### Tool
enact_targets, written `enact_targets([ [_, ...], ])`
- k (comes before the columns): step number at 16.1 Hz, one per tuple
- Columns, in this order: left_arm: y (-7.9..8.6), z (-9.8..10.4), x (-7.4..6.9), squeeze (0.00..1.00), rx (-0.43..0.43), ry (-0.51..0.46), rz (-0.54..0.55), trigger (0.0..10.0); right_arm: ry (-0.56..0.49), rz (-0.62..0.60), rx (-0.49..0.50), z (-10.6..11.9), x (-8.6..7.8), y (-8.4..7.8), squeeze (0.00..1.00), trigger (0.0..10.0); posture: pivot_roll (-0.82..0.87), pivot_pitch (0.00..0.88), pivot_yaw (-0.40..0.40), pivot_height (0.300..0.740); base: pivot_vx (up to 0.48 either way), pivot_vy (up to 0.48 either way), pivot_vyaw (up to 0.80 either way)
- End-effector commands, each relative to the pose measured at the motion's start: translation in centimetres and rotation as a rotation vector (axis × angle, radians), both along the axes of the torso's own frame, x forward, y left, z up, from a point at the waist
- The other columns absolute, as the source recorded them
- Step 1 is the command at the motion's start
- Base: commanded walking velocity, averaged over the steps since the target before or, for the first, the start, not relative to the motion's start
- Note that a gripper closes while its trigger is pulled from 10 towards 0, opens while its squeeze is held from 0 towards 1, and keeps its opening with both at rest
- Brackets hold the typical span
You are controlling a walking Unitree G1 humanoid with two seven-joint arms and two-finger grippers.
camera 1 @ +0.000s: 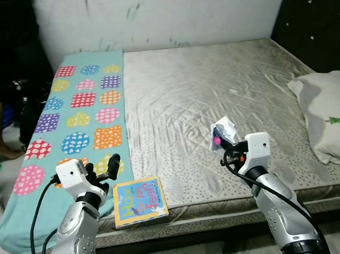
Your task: Clean up the room
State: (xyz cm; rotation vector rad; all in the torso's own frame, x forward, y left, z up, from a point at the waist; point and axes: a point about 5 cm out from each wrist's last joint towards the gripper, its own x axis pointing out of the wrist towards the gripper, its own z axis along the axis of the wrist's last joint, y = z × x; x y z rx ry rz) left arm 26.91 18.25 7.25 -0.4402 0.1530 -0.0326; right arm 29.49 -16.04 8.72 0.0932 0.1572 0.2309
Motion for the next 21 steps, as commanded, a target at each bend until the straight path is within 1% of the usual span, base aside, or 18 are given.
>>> enact_targets([
  [1,-0.05,0.35,0.09,0.0,0.003,-0.018,-0.01,10.0,-0.018,-0.002,-0.001,0.39,0.07,-0.13,0.0,10.0,-0.15,0.011,0.007,0.74,0.281,0.0,0.0],
  [11,-0.06,0.36,0.21,0.0,0.014,-0.016,-0.015,10.0,-0.023,-0.005,0.0,0.5,0.18,-0.15,0.0,10.0,-0.16,0.014,0.007,0.74,0.304,0.0,0.0],
  [13,-0.04,0.33,0.22,0.0,0.019,-0.012,-0.011,10.0,-0.024,-0.007,-0.001,0.47,0.12,-0.2,0.0,10.0,-0.16,0.014,0.007,0.74,0.0,0.0,0.0],
  [14,0.0,0.14,0.23,0.0,0.034,0.009,-0.004,10.0,-0.023,-0.008,-0.001,0.44,0.09,-0.28,0.0,10.0,-0.16,0.014,0.007,0.74,0.0,0.0,0.0],
  [17,0.08,0.02,0.28,0.0,0.03,0.015,0.0,10.0,-0.021,-0.008,-0.003,0.34,-0.02,-0.3,0.0,10.0,-0.16,0.014,0.008,0.74,0.0,0.0,0.0],
  [21,-0.04,0.05,0.25,0.0,0.034,0.01,-0.007,10.0,-0.023,-0.006,-0.004,0.41,0.06,-0.3,0.0,10.0,-0.16,0.01,0.007,0.74,0.0,0.455,0.0],
])
